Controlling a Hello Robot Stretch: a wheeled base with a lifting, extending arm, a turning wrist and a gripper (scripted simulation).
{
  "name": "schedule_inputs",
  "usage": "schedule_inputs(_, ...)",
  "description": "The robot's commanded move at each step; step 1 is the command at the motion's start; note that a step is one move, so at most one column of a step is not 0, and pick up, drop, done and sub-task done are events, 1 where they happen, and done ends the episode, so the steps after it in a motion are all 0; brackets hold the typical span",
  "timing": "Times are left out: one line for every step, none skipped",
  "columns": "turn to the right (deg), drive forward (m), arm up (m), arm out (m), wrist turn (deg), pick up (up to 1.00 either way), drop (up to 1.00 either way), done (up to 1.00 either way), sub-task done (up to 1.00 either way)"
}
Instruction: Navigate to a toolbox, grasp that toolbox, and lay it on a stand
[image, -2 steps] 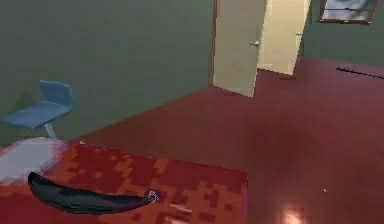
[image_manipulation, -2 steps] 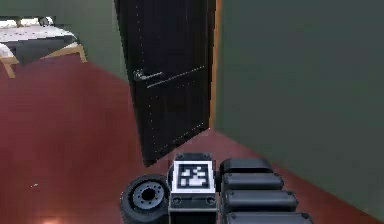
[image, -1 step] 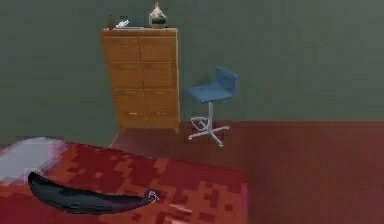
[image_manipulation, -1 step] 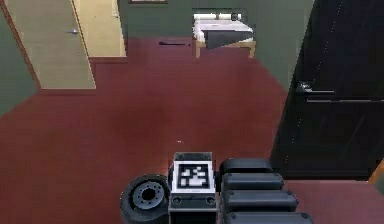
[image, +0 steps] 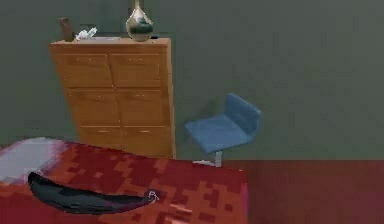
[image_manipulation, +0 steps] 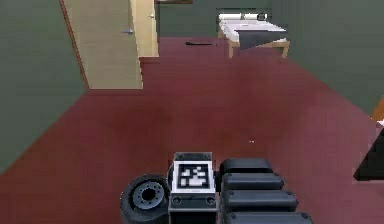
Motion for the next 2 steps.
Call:
schedule_inputs(-45.0, 0.0, 0.0, 0.0, 0.0, 0.0, 0.0, 0.0, 0.0)
schedule_inputs(-18.0, 0.0, 0.0, 0.0, 0.0, 0.0, 0.0, 0.0, 0.0)
